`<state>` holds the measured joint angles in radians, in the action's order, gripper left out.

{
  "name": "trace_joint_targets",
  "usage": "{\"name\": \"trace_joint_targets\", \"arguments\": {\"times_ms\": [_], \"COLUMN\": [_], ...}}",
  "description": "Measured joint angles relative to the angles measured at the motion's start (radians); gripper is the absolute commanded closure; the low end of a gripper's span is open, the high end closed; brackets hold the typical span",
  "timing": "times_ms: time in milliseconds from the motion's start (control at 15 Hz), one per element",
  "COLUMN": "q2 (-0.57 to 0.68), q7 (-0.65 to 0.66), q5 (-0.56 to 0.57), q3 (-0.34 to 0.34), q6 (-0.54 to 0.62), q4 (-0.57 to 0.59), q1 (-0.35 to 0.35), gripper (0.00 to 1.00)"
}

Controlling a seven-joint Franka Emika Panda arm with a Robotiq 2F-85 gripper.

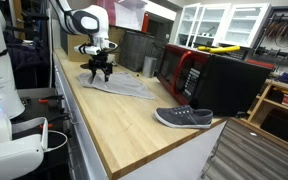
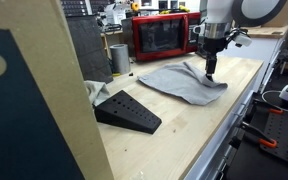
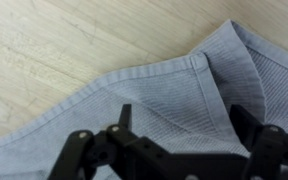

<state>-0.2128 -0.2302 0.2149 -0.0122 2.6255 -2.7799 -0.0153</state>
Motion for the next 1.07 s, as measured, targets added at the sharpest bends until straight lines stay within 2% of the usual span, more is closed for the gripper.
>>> {"name": "trace_joint_targets", "arguments": {"times_ms": [200, 533, 667, 1067], "q2": [0.021, 0.025, 0.024, 0.003], "q7": [0.0, 0.0, 0.002, 0.03], "q5": [0.0, 0.018, 0.042, 0.143], "q3": [-0.004, -0.005, -0.005, -0.005], "q6": [0.001, 0.0, 0.0, -0.048], "q4": [0.0, 0.002, 0.004, 0.007], "q1": [-0.008, -0.008, -0.007, 0.01], "gripper": [0.58, 0.95, 1.0, 0.99]}}
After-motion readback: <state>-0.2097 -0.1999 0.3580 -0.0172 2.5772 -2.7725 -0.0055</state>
